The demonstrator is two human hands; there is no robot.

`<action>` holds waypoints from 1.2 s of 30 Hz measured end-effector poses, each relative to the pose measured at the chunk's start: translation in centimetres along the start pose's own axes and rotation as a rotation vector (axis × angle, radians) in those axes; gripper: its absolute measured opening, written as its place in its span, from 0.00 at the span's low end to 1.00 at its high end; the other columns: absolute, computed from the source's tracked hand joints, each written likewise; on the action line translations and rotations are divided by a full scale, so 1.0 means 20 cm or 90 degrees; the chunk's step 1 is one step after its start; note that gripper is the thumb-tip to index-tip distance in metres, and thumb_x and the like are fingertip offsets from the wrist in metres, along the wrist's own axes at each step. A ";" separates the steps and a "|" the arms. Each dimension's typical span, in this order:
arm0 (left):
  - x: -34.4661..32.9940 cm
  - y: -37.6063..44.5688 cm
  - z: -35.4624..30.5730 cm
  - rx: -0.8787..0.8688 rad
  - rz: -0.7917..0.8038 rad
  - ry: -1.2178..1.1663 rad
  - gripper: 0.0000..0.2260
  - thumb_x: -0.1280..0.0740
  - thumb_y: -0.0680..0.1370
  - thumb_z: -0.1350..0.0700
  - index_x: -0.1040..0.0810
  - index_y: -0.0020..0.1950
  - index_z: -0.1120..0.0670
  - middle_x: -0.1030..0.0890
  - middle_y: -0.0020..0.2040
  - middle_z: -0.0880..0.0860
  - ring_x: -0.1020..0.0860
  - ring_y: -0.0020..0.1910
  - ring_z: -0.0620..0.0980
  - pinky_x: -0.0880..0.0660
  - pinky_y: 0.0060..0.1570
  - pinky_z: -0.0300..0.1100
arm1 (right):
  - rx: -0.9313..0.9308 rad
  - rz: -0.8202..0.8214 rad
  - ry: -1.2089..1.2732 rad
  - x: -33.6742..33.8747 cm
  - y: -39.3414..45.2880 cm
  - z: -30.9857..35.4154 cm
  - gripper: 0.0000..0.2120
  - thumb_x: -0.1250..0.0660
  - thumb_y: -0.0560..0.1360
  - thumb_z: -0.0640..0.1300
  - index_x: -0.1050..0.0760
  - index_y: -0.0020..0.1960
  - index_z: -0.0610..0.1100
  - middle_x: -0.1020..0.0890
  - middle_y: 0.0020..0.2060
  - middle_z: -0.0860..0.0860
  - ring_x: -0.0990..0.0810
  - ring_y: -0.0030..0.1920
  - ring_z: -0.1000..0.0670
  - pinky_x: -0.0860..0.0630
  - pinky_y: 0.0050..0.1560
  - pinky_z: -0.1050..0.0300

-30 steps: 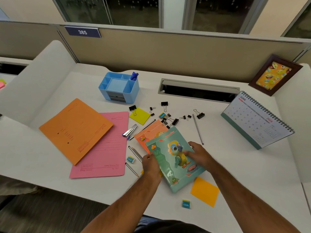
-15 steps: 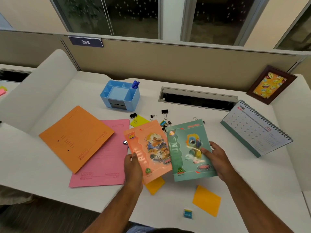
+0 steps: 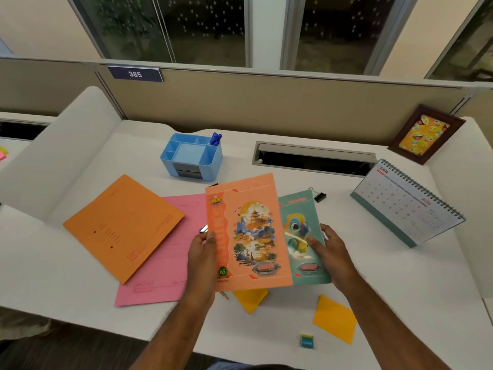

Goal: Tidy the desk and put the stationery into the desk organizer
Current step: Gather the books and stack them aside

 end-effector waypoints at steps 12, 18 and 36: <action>-0.16 -0.03 0.09 0.066 0.156 0.010 0.10 0.31 0.83 0.46 0.23 0.64 0.42 0.13 0.54 0.46 0.12 0.48 0.49 0.15 0.43 0.53 | -0.025 0.057 0.109 -0.10 -0.16 0.05 0.18 0.29 0.79 0.43 0.27 0.67 0.53 0.13 0.53 0.42 0.13 0.49 0.35 0.15 0.45 0.39; -0.29 -0.03 0.10 0.158 0.353 -0.088 0.18 0.27 0.81 0.53 0.23 0.70 0.50 0.15 0.64 0.56 0.16 0.61 0.61 0.20 0.61 0.64 | -0.010 0.058 0.079 -0.12 -0.19 0.09 0.12 0.31 0.80 0.51 0.23 0.63 0.61 0.12 0.53 0.47 0.12 0.51 0.40 0.14 0.45 0.42; -0.53 -0.04 -0.10 -0.187 0.378 0.132 0.13 0.28 0.82 0.53 0.21 0.65 0.42 0.15 0.58 0.39 0.17 0.58 0.39 0.22 0.54 0.31 | 0.248 -0.059 -0.153 0.03 -0.26 0.15 0.16 0.39 0.85 0.49 0.34 0.71 0.58 0.20 0.64 0.59 0.21 0.65 0.57 0.23 0.63 0.60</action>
Point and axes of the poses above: each hand's wrist, its own y-axis towards the middle knuckle, its own x-axis out of the back of the hand, z = x × y, the point moved 6 cm from there along y, towards the middle knuckle
